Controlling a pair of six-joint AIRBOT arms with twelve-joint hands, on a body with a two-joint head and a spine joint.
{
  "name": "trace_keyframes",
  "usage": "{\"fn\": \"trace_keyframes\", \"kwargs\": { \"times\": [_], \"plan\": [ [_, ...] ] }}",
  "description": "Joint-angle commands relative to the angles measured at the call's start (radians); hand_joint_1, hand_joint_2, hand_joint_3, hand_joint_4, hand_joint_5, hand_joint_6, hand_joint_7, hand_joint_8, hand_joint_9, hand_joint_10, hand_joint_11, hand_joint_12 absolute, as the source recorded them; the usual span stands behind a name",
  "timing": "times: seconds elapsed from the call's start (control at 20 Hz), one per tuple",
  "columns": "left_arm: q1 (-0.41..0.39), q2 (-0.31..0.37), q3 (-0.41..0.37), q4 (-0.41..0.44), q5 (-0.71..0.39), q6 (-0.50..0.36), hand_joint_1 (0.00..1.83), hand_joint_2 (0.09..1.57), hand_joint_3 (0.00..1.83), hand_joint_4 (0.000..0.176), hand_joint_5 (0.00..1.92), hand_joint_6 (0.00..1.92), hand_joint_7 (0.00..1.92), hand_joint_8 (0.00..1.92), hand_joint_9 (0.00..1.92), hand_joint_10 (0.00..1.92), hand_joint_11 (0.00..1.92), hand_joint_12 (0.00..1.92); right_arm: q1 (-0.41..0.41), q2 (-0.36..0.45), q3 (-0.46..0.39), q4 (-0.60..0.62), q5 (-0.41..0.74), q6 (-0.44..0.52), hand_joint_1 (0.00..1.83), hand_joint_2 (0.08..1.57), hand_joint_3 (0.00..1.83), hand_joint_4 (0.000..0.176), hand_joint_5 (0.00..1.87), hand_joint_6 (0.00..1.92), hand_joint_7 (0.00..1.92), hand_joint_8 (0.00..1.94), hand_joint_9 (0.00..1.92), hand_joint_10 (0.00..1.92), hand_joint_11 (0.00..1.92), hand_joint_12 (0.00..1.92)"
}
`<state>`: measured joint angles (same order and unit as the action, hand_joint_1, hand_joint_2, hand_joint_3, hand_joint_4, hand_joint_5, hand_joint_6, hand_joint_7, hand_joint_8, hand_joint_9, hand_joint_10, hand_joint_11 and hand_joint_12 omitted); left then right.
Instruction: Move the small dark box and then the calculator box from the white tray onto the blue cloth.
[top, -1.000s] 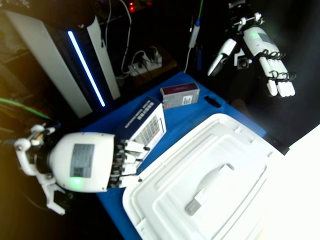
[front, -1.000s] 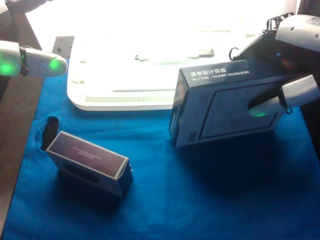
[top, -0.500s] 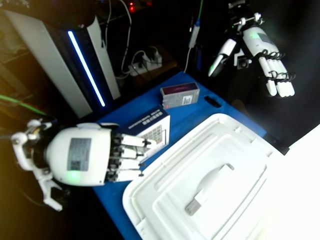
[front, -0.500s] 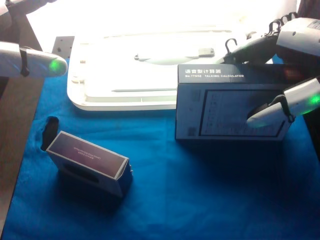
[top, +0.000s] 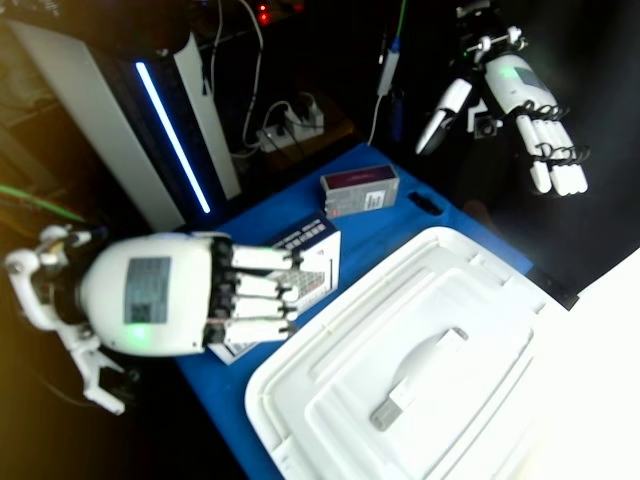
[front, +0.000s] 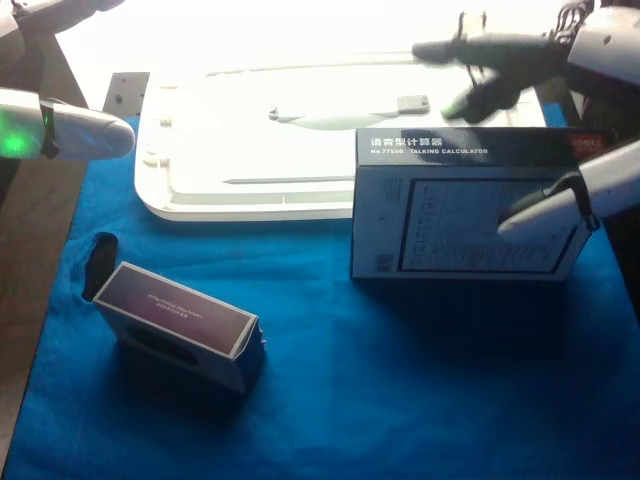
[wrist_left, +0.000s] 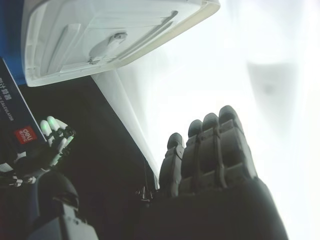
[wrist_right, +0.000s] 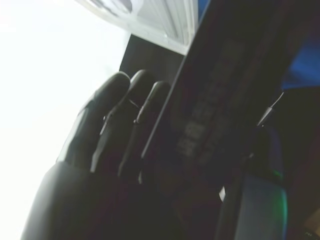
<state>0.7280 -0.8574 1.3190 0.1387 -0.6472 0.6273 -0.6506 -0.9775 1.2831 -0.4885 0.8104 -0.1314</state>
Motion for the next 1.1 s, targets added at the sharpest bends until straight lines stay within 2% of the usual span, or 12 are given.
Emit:
{"fn": "trace_keyframes", "kwargs": {
  "times": [0.0,0.1,0.15,0.2,0.25,0.35,0.45,0.5,0.65,0.75,0.95,1.05],
  "plan": [
    [-0.008,-0.004,0.000,-0.028,-0.108,0.008,0.34,0.77,0.00,0.115,0.00,0.00,0.01,0.00,0.00,0.00,0.00,0.00,0.017,0.002,-0.001,0.063,0.108,-0.010,0.90,0.74,0.00,0.075,0.00,0.00,0.32,0.00,0.40,0.01,0.18,0.91],
    [-0.008,-0.008,0.000,-0.029,-0.110,0.008,0.38,0.75,0.00,0.110,0.00,0.00,0.02,0.01,0.00,0.00,0.00,0.00,0.025,0.000,0.007,0.079,0.111,-0.023,0.91,0.71,0.00,0.075,0.00,0.00,0.03,0.00,0.10,0.01,0.01,0.64],
    [-0.008,-0.010,0.000,-0.029,-0.113,0.008,0.40,0.74,0.00,0.113,0.00,0.00,0.02,0.01,0.00,0.00,0.00,0.00,0.032,-0.004,0.015,0.084,0.112,-0.023,0.86,0.68,0.00,0.087,0.00,0.00,0.01,0.00,0.06,0.00,0.00,0.54],
    [-0.007,-0.012,0.000,-0.029,-0.117,0.008,0.40,0.74,0.00,0.117,0.00,0.00,0.03,0.01,0.01,0.00,0.00,0.00,0.038,-0.009,0.024,0.088,0.112,-0.023,0.84,0.64,0.00,0.072,0.00,0.00,0.00,0.00,0.06,0.00,0.00,0.49],
    [-0.007,-0.015,0.001,-0.029,-0.120,0.008,0.41,0.76,0.00,0.101,0.00,0.00,0.03,0.01,0.01,0.00,0.00,0.00,0.045,-0.014,0.036,0.094,0.112,-0.023,0.81,0.61,0.00,0.079,0.00,0.00,0.00,0.00,0.06,0.01,0.00,0.48],
    [-0.007,-0.020,0.001,-0.030,-0.129,0.008,0.40,0.79,0.01,0.088,0.00,0.00,0.02,0.00,0.02,0.01,0.01,0.01,0.047,-0.021,0.067,0.094,0.109,-0.023,0.87,0.61,0.00,0.122,0.00,0.00,0.00,0.00,0.01,0.00,0.00,0.29],
    [-0.014,-0.030,0.005,-0.035,-0.148,0.008,0.43,0.79,0.00,0.097,0.00,0.00,0.02,0.00,0.03,0.01,0.02,0.01,0.047,-0.021,0.091,0.121,0.103,-0.023,0.87,0.67,0.00,0.168,0.00,0.00,0.00,0.00,0.00,0.00,0.00,0.15],
    [-0.018,-0.032,0.007,-0.040,-0.155,0.008,0.46,0.79,0.01,0.067,0.00,0.00,0.02,0.00,0.03,0.01,0.02,0.01,0.047,-0.021,0.105,0.139,0.102,-0.023,0.81,0.67,0.00,0.174,0.00,0.00,0.00,0.00,0.00,0.00,0.00,0.14],
    [-0.029,-0.036,0.006,-0.042,-0.169,0.008,0.38,0.81,0.01,0.056,0.00,0.00,0.00,0.00,0.00,0.00,0.00,0.00,0.047,-0.021,0.119,0.161,0.102,-0.023,0.74,0.64,0.00,0.176,0.00,0.00,0.00,0.00,0.00,0.00,0.00,0.00],
    [-0.029,-0.036,0.004,-0.044,-0.179,0.005,0.38,0.81,0.01,0.070,0.00,0.00,0.00,0.00,0.00,0.00,0.00,0.00,0.047,-0.021,0.112,0.163,0.103,-0.023,0.66,0.61,0.00,0.176,0.00,0.00,0.00,0.00,0.00,0.00,0.01,0.00],
    [-0.028,-0.036,0.002,-0.044,-0.176,0.005,0.36,0.80,0.00,0.042,0.00,0.00,0.00,0.00,0.00,0.00,0.00,0.00,0.047,-0.001,0.076,0.164,0.110,-0.023,0.58,0.63,0.00,0.176,0.00,0.00,0.00,0.00,0.00,0.00,0.10,0.06],
    [-0.028,-0.036,0.003,-0.043,-0.171,0.005,0.34,0.82,0.01,0.007,0.00,0.00,0.00,0.00,0.00,0.00,0.00,0.00,0.048,0.006,0.070,0.163,0.112,-0.023,0.77,0.73,0.03,0.176,0.00,0.00,0.00,0.00,0.00,0.00,0.06,0.04]
  ]
}}
